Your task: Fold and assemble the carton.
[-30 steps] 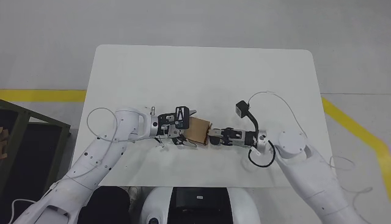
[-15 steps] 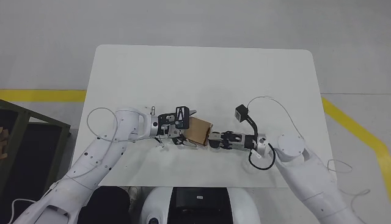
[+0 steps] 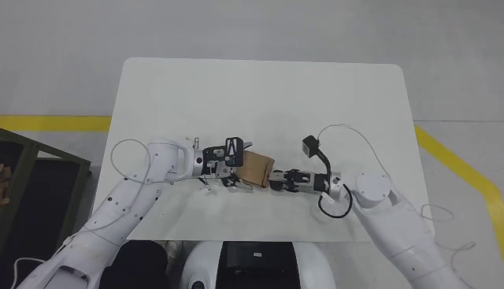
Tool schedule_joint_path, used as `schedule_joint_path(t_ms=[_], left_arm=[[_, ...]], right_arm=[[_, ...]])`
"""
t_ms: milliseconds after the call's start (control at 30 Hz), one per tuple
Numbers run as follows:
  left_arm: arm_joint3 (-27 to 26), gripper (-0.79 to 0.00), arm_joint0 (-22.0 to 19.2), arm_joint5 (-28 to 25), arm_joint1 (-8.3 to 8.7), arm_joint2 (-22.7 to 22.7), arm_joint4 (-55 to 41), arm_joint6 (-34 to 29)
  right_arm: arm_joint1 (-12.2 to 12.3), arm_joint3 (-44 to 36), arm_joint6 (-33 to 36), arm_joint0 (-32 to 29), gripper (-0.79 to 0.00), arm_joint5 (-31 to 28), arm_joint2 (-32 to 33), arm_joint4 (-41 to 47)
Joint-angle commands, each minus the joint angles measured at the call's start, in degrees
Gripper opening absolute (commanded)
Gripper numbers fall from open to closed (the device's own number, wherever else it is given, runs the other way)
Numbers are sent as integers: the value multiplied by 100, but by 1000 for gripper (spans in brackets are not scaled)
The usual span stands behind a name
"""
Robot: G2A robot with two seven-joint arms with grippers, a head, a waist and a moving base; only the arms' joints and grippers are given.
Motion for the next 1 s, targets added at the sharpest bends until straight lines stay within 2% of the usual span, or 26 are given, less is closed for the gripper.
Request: schedule_joint_path(t_ms=[0,433,967], left_arm=[[2,-6,1,-6,2,-3,-1,-8],[12,-3,5,-9,8,-13,-19,-8],[20,0,-2,-12,9,-7,-28,12]], right_arm=[[9,-19,-13,-6,-637,28,18,-70],[98,-370,-51,-55,-628,198,222,-603],[87,-457,-24,104,-637,380,27,-947]])
